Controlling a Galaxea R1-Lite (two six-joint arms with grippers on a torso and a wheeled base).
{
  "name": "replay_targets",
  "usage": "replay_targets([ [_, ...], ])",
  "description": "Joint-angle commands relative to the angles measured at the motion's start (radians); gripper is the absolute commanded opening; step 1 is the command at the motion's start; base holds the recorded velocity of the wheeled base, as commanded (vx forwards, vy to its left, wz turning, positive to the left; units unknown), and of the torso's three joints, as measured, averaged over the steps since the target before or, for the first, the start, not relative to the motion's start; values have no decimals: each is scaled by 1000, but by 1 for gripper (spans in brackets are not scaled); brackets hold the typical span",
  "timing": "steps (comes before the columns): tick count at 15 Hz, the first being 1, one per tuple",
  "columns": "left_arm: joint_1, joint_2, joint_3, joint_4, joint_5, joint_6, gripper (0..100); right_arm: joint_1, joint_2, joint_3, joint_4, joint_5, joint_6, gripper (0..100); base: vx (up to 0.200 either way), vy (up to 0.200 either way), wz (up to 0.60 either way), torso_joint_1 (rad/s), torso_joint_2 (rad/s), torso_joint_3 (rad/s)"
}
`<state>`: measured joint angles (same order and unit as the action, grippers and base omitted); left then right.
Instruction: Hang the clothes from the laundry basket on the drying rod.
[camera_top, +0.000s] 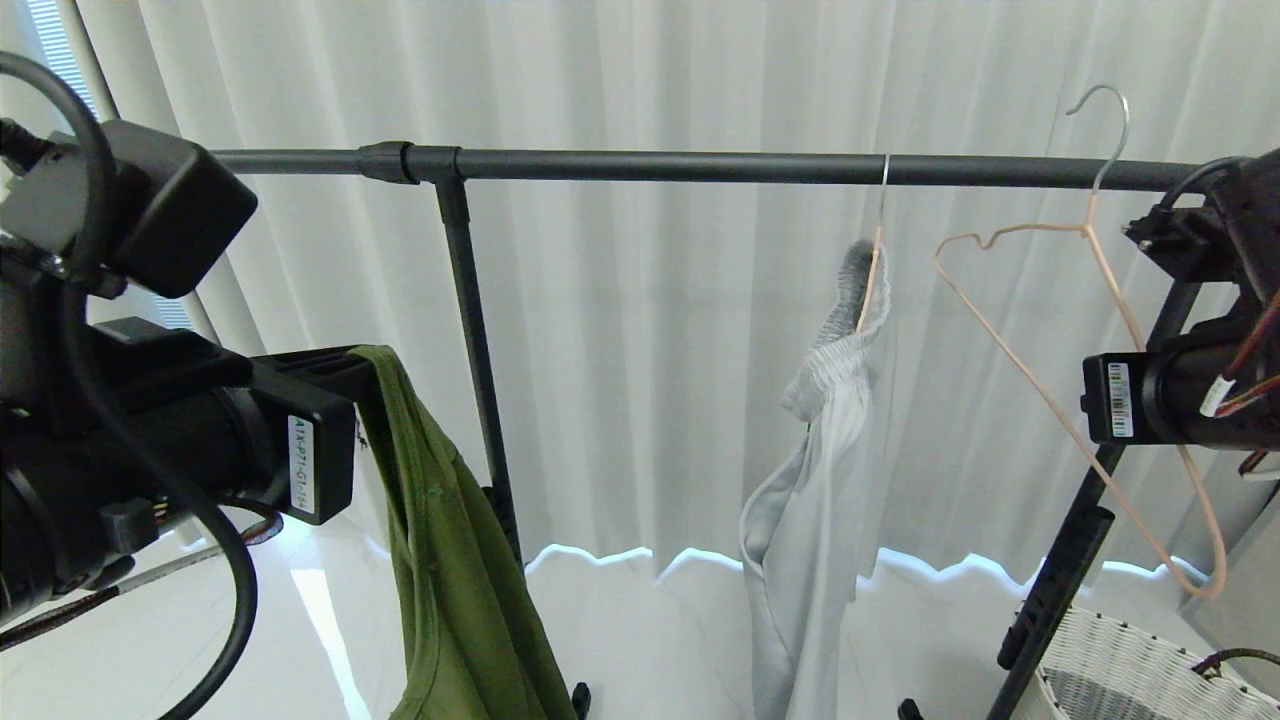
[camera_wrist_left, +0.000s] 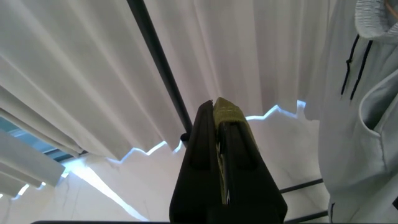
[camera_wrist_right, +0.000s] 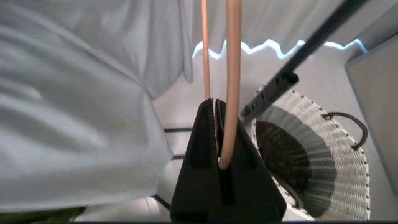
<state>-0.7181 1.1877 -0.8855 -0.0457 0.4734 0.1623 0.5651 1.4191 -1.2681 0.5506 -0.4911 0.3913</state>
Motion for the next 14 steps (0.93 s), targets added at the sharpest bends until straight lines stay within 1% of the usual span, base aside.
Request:
replay_targets([
  [1,0,1,0,0,1,0,0,2,-62,38,0,0,0,0,-200,0,0,2,2,-2],
  [3,0,1,0,0,1,0,0,13,-83,72,0,0,0,0,-200,0,0,12,2,2],
  [5,0,4,2,0,1,0,0,55,-98,105,-1,-4,1,0,-200,0,0,-12,-2,10],
  [9,0,9,10,0,1,0,0,111,-100,116,0,-1,0,0,-200,0,0,-1,4,-1],
  [10,0,9,19,0,1,0,0,150,-103,121,0,3,1,0,0,0,0,0,0,0],
  [11,0,7,31,0,1,-1,0,206,-114,144,0,9,0,0,0,0,0,0,0,0],
  [14,0,7,53,0,1,0,0,361,-143,219,0,80,-2,0,0,0,0,0,0,0],
])
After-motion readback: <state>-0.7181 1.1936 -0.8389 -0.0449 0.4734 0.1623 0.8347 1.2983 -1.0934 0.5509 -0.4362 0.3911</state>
